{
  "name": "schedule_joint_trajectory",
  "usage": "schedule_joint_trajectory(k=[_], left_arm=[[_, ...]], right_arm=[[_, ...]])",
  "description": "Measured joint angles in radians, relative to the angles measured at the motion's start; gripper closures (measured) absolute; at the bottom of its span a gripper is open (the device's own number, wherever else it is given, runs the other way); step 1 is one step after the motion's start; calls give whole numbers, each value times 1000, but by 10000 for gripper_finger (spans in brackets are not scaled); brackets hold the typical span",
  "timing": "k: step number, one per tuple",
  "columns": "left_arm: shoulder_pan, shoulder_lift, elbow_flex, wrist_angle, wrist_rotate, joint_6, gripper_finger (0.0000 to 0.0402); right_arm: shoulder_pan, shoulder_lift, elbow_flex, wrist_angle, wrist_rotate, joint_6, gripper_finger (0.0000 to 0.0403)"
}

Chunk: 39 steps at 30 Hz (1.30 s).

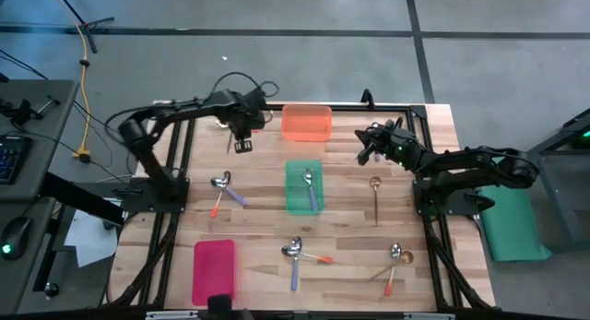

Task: Sort silverware by color (type)
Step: Put the gold spoon into the orange bin

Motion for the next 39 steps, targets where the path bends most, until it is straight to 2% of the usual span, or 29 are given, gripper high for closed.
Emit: schedule_joint_trajectory(k=[3,10,15,26,39], left_arm=[[-14,56,34,-27,-73,39,342],[-31,135,77,-18,-84,94,281],[-17,172,110,6,-94,94,257],[28,239,116,14,-143,121,257],[87,241,116,60,-156,178,265]], right_arm=[[11,0,0,0,-4,12,402],[42,0,0,-2,-4,12,402],[67,0,0,-2,-4,12,402],[107,0,0,-2,-3,12,402],[112,0,0,0,-2,12,402]])
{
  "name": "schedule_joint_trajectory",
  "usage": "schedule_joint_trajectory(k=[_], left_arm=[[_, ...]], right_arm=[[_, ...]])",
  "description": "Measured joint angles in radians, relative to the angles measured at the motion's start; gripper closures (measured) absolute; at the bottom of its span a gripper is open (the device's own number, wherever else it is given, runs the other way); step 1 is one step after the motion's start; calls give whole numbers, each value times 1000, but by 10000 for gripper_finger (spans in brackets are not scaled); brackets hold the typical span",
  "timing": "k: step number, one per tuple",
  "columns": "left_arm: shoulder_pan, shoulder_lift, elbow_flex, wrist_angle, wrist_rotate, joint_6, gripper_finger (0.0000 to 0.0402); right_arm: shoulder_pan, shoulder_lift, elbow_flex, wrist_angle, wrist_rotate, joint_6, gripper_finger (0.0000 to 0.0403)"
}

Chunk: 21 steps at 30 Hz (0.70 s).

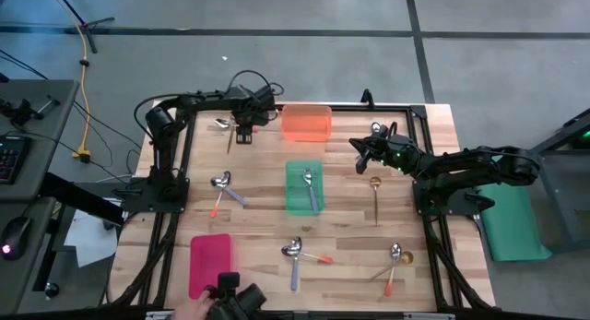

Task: Sort silverware by color (type)
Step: Put the gold spoon into the orange bin

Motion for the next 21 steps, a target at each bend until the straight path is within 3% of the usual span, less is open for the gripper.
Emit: schedule_joint_trajectory(k=[11,17,21], left_arm=[[-29,-53,0,-54,-23,-9,275],[-102,-192,-16,-39,50,-119,321],[-180,-320,-120,65,89,-183,359]], right_arm=[[0,0,0,0,3,0,402],[0,0,0,-5,3,0,402],[0,0,0,-7,3,-3,402]])
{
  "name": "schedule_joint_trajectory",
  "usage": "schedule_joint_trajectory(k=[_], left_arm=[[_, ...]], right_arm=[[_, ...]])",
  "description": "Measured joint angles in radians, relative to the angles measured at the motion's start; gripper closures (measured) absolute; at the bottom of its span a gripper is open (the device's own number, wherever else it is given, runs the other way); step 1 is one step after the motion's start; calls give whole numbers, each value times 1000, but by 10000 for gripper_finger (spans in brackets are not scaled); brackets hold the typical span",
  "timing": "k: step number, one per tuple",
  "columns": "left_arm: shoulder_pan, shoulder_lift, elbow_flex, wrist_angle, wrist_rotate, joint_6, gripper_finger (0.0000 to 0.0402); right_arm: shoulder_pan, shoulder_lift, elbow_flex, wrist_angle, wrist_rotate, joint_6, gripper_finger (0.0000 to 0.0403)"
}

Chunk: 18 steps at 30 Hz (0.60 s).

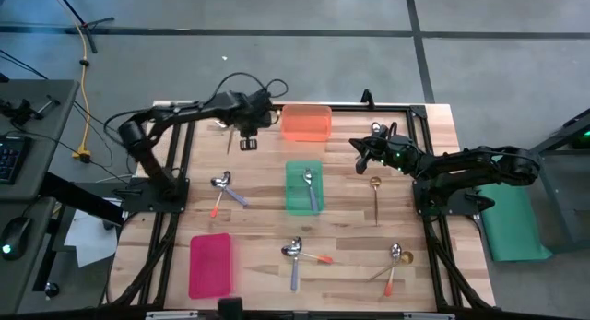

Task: Sort silverware by color (type)
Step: Put the gold spoon into the orange bin

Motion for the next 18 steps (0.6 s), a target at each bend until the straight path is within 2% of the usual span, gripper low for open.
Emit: schedule_joint_trajectory(k=[6,12,15,18], left_arm=[[-124,-220,-240,300,3,-158,394],[-244,-406,-493,652,26,-333,401],[-293,-460,-610,831,25,-414,401],[-341,-484,-720,1010,25,-474,401]], right_arm=[[5,0,0,0,-3,-5,402],[53,0,9,6,-3,-24,402],[85,0,45,-60,-2,-23,402],[130,0,106,-210,33,4,402]])
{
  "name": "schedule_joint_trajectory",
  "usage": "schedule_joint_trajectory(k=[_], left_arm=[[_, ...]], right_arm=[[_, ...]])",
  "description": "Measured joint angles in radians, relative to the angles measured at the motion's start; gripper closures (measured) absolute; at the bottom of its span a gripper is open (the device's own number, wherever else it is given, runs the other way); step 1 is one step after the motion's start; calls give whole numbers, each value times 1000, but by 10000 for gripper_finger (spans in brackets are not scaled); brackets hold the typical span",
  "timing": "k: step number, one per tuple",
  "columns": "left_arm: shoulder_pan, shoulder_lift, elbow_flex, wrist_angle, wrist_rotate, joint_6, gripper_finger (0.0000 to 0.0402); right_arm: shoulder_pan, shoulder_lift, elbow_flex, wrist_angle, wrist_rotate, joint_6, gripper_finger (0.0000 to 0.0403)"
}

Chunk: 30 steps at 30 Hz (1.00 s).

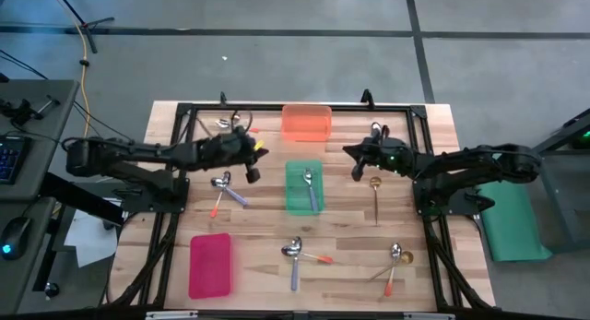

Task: Sort silverware by color (type)
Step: Put the gold spoon into the orange bin

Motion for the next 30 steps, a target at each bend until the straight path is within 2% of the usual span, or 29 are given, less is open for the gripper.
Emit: schedule_joint_trajectory(k=[5,8,12,16,20,26,30], left_arm=[[-74,-1,-149,273,-1,-57,401],[-118,-1,-210,383,-3,-83,401],[-166,-1,-262,466,-16,-75,401],[-193,-1,-277,465,-45,-76,401],[-210,-1,-277,466,-59,-76,401],[-235,-1,-277,465,-61,-86,401],[-251,-1,-277,465,-61,-86,401]], right_arm=[[130,0,139,-376,121,91,402],[234,0,211,-619,129,176,402],[402,0,296,-931,129,357,402],[588,0,366,-1141,129,540,397],[765,0,424,-1245,129,697,363],[1002,30,457,-1254,69,926,292],[1141,109,503,-1249,47,1026,268]])
